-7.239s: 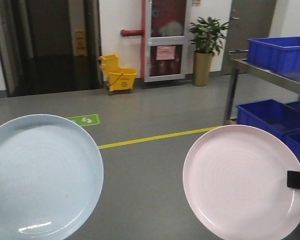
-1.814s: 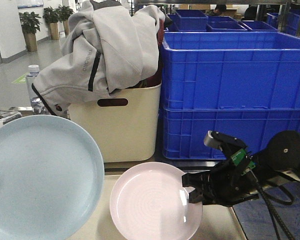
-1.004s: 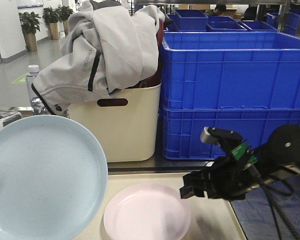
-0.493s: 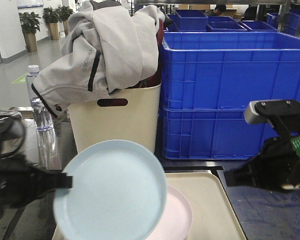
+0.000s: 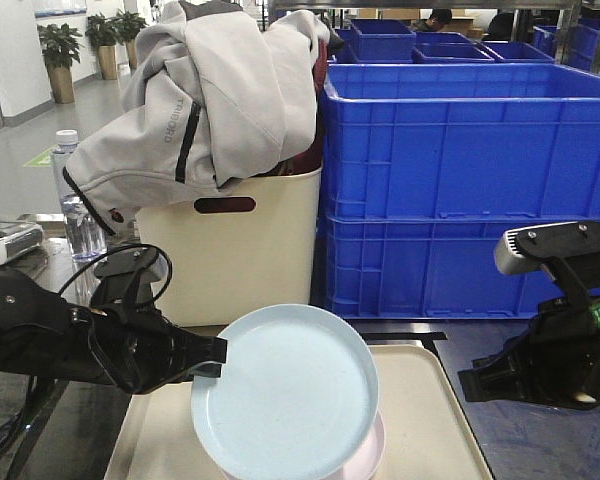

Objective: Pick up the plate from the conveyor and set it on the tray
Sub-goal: 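Lower the light blue plate onto the tray with the left gripper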

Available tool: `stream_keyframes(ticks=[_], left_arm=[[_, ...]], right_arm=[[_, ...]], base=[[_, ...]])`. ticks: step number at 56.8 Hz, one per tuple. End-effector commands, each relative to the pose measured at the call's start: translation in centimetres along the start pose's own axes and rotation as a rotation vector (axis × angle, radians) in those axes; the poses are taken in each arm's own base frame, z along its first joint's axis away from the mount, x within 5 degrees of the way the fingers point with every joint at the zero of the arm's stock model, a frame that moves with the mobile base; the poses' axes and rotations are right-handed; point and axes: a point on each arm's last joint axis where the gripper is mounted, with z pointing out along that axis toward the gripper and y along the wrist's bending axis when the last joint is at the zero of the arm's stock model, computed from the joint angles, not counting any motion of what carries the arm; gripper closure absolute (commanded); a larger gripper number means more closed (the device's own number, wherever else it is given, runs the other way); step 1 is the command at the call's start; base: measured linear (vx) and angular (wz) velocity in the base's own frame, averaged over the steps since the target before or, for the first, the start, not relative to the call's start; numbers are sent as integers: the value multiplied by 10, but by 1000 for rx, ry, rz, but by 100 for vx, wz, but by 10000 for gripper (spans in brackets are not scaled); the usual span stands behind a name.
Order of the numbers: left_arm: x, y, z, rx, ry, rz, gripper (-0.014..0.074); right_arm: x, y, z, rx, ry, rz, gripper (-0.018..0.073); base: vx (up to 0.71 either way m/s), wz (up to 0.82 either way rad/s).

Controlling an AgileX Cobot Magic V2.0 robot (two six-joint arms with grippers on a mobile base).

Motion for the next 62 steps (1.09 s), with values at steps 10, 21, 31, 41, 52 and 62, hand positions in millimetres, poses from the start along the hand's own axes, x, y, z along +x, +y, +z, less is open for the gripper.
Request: stream_keyframes(ticks=[10,21,31,41,52,62], left_arm=[[-19,-12,-17,21,-124,-6,244],[-20,-15,-22,24,-138,-2,151],[-26,-28,-52,34,-211,76,188],[-24,-46,-106,-19,-294,248,529],[13,-58,-170,-65,-436,342,602],[102,-40,-201,-129,-589,350,599]], right_arm=[[-15,0,-17,14,-129,-9,571],[-15,0,-17,15,-133,-9,571],[-15,0,-17,14,-129,-9,571],[-12,2,-22,9,-112,-12,571],[-4,6,-72,36,-382,-13,571],[59,11,-109,80,-607,-29,568]], base=[[0,0],[0,0],[0,0],[0,0],[0,0],[0,0]])
